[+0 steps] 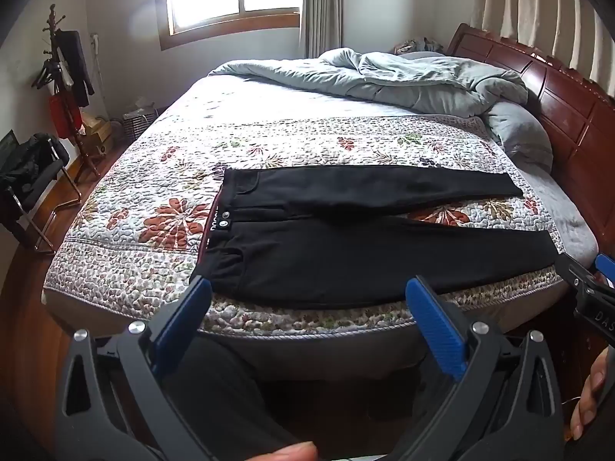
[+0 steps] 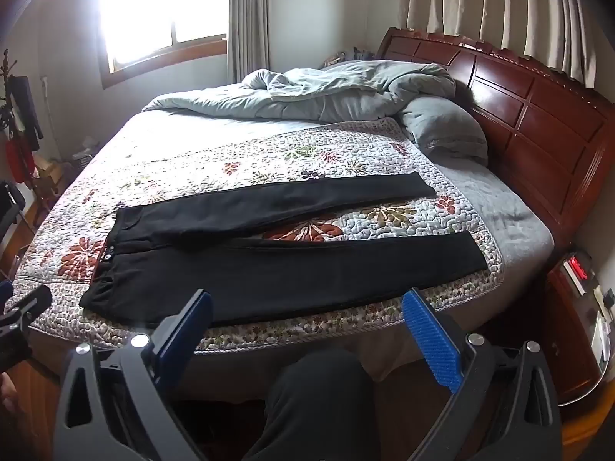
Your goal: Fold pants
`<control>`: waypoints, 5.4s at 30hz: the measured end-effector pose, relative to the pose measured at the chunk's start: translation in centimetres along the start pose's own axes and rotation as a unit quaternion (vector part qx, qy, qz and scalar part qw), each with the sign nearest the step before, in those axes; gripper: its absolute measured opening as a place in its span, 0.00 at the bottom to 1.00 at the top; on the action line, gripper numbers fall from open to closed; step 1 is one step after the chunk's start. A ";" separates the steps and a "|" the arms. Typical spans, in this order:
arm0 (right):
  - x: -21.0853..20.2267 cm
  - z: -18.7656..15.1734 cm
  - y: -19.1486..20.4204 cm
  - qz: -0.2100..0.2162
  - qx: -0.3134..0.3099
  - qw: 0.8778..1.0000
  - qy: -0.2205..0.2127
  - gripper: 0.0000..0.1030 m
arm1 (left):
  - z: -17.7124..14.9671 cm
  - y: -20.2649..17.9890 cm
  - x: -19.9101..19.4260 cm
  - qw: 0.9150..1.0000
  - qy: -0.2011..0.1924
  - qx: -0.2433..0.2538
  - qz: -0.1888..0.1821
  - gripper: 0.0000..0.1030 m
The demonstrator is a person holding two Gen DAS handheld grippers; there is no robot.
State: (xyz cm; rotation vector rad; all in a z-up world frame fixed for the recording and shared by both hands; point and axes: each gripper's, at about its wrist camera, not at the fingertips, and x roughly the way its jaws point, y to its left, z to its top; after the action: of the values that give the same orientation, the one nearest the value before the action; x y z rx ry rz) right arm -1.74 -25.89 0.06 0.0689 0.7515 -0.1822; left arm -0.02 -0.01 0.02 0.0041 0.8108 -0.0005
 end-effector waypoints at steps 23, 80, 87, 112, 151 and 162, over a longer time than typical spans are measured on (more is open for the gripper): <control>-0.3 0.2 0.0 -0.004 -0.002 1.000 0.004 0.97 | 0.3 0.3 -0.1 1.000 -0.001 0.002 -0.001 0.98; 1.4 -0.3 -0.1 -0.003 -0.003 1.000 0.022 0.97 | 0.2 0.1 1.3 1.000 0.012 0.006 -0.019 0.98; 2.4 0.4 0.1 -0.001 0.000 1.000 0.024 0.97 | 1.1 0.9 2.4 1.000 0.008 0.004 0.002 0.98; 20.9 7.4 -3.7 0.124 -0.109 0.982 0.088 0.96 | 10.4 15.9 28.4 0.974 0.173 0.040 -0.143 0.97; 54.8 20.9 15.8 0.297 -0.452 0.754 0.374 0.72 | 18.5 21.2 52.3 0.935 0.257 0.013 -0.246 0.64; 56.6 22.5 13.1 0.300 -0.423 0.744 0.422 0.11 | 19.2 20.7 51.4 0.936 0.251 0.042 -0.244 0.15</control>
State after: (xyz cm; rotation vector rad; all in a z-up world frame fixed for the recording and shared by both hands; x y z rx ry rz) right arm 56.37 -23.82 -22.35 -0.5129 1.6189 0.8920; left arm 49.31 20.66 -23.95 -0.1216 1.3055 -0.5240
